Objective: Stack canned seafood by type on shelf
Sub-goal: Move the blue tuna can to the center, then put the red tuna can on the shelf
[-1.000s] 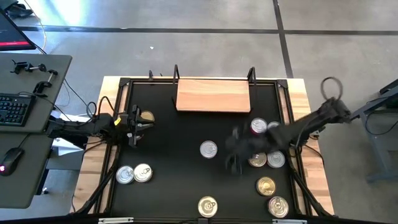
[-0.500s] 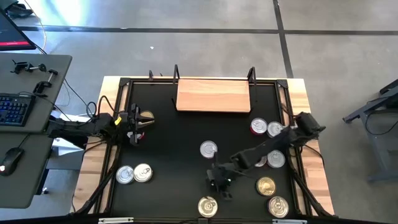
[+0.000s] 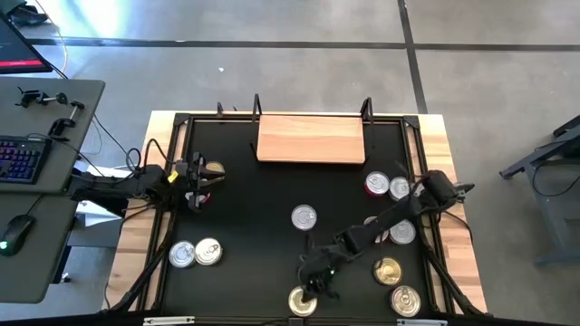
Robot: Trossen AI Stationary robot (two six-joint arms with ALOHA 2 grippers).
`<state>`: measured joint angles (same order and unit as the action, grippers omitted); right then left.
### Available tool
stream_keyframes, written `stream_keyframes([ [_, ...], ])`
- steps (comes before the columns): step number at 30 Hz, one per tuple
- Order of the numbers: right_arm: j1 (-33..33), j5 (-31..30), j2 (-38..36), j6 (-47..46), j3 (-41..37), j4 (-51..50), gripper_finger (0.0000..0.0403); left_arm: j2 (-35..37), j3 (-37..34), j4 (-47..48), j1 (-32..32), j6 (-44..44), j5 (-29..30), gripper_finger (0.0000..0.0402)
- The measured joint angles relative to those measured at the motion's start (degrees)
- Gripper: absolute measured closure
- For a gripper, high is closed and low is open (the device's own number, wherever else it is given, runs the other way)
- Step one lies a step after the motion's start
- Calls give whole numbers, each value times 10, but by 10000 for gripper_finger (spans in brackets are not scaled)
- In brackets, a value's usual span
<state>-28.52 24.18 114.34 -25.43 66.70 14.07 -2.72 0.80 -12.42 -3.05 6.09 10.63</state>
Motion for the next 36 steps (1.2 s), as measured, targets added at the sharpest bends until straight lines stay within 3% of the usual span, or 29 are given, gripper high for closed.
stream_keyframes([
  [6, -20, -92, 34, -45, 0, 9, 402, 0, 0, 12, 0, 32, -6, 326],
  [15, 16, -304, 31, -40, 3, -26, 403, 0, 0, 40, 0, 34, -22, 326],
  [21, 106, -317, 32, 48, 1, -14, 403, 0, 0, 40, 0, 28, -13, 326],
  [29, 209, -320, 11, 171, -1, 133, 403, 0, 0, 41, 0, 38, -11, 326],
  [31, 215, -331, -14, 202, -1, 113, 403, 0, 0, 45, 0, 38, -11, 326],
  [36, 179, -425, -93, 249, -1, 8, 403, 0, 0, 66, 0, 43, -11, 326],
])
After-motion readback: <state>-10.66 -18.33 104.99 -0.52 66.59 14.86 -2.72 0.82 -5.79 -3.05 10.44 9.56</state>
